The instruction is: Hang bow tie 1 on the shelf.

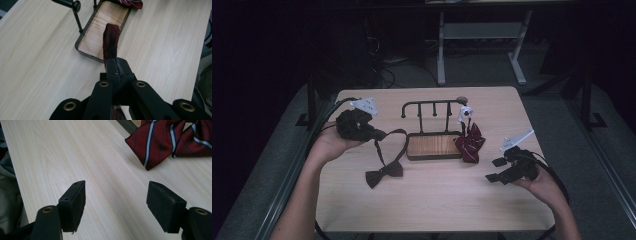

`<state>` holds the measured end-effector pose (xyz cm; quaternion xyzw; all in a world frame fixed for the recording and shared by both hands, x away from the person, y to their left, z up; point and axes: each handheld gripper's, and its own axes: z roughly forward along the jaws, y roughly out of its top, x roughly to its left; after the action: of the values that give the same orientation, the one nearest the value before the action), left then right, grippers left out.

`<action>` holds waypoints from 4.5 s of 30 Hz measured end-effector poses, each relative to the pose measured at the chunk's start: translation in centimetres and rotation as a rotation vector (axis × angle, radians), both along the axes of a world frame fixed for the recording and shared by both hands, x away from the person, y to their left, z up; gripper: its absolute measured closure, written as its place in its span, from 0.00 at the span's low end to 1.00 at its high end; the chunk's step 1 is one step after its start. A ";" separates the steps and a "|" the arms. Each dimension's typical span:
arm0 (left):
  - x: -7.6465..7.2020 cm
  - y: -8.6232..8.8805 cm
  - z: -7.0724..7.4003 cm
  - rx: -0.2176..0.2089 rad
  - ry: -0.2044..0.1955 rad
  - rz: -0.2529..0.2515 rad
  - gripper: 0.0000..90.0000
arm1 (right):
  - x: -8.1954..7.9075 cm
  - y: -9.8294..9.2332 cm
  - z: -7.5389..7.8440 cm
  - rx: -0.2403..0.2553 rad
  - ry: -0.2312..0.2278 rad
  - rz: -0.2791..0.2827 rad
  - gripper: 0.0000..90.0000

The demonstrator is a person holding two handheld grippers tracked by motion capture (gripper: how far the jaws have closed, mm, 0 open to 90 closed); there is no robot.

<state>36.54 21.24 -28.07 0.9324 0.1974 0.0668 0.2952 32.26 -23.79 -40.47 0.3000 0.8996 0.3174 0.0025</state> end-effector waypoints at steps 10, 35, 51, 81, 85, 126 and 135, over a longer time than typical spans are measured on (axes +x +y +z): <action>1.2 -0.1 0.6 -0.009 0.024 0.001 1.00 | 0.0 0.0 -0.1 0.001 0.001 0.002 0.35; 3.5 -1.5 2.6 0.014 0.025 0.022 1.00 | -0.1 -0.3 0.1 0.003 -0.003 -0.003 0.35; 5.8 -1.5 2.3 0.045 0.056 0.085 1.00 | -0.1 -0.6 0.3 0.009 -0.009 -0.005 0.35; 7.6 -1.7 0.5 0.119 0.070 0.177 0.87 | -0.1 -1.1 0.2 0.013 -0.001 -0.015 0.35; 7.1 -1.5 0.5 0.123 0.057 0.175 0.85 | -0.1 -1.2 0.1 0.012 0.003 -0.020 0.35; 0.8 2.7 -3.7 0.044 0.026 0.176 0.68 | 0.0 -2.0 -0.3 0.009 0.018 -0.064 0.32; -0.7 3.5 -5.2 0.041 0.020 0.174 0.64 | 0.1 -1.9 -0.4 0.004 0.023 -0.061 0.32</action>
<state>35.83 24.70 -33.28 0.9183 0.2792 0.0868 0.2671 32.36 -25.69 -40.83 0.3309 0.8892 0.3158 0.0012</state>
